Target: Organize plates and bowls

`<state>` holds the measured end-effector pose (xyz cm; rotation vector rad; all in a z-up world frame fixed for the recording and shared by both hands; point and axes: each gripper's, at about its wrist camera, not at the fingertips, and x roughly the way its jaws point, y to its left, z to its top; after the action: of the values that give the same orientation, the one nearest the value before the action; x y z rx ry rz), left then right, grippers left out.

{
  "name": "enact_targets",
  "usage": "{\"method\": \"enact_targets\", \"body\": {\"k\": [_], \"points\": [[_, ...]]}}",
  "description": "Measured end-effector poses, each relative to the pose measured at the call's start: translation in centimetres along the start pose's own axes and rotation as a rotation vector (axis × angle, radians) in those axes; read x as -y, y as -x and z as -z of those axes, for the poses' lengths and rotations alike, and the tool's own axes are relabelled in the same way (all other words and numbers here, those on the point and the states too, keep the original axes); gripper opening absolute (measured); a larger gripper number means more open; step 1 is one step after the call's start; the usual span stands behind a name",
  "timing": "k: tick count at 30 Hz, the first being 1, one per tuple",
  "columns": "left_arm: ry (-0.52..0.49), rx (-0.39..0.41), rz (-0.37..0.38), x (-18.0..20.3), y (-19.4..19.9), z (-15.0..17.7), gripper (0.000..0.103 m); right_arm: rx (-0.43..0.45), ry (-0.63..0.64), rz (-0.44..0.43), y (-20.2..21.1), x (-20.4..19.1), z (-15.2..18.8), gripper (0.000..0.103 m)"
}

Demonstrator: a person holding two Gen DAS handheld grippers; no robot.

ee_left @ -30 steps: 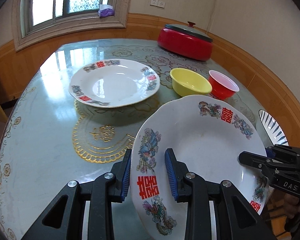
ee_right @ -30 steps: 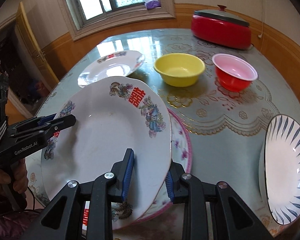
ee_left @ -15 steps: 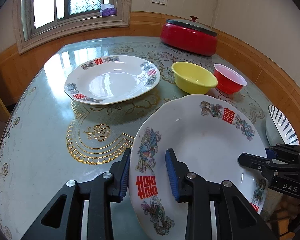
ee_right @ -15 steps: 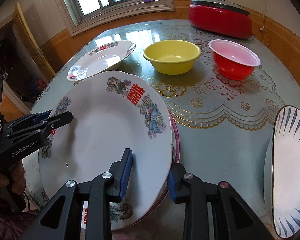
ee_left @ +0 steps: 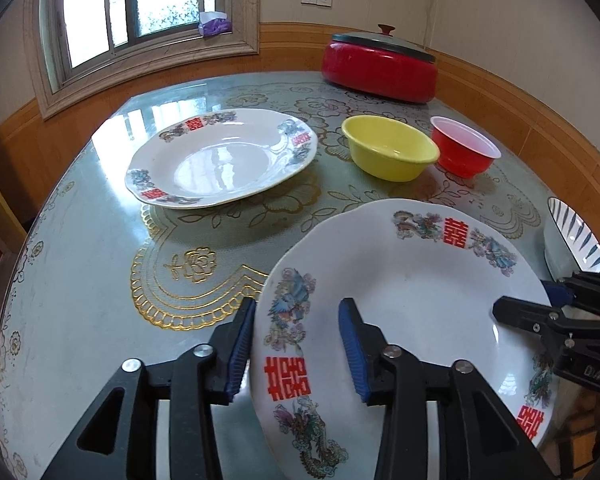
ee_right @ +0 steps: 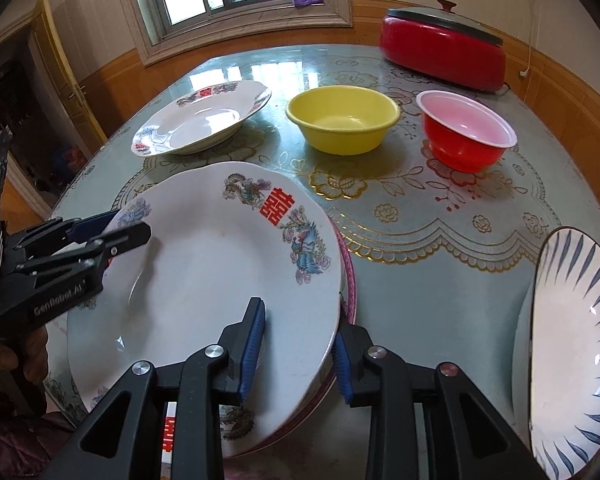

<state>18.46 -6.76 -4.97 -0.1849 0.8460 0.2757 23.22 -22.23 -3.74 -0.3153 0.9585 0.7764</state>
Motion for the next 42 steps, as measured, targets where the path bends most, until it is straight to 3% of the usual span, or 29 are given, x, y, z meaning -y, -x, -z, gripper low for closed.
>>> {"method": "enact_targets", "body": {"k": [10, 16, 28, 34, 42], "points": [[0.011, 0.016, 0.01, -0.1, 0.3, 0.0, 0.049, -0.004, 0.011, 0.031, 0.2, -0.2, -0.2, 0.029], [0.034, 0.017, 0.014, -0.5, 0.5, 0.3, 0.051, 0.029, 0.036, 0.139, 1.1, -0.5, -0.1, 0.031], [0.096, 0.031, -0.024, -3.1, 2.3, 1.6, 0.051, 0.045, -0.03, 0.136, 1.8, -0.2, 0.3, 0.031], [0.042, 0.009, 0.024, -1.3, 2.1, 2.2, 0.039, 0.038, -0.03, 0.142, 1.6, -0.6, 0.4, 0.031], [0.025, 0.01, 0.016, -0.4, 1.9, 2.2, 0.041, 0.028, -0.03, 0.175, 1.5, -0.6, 0.5, 0.031]]}}
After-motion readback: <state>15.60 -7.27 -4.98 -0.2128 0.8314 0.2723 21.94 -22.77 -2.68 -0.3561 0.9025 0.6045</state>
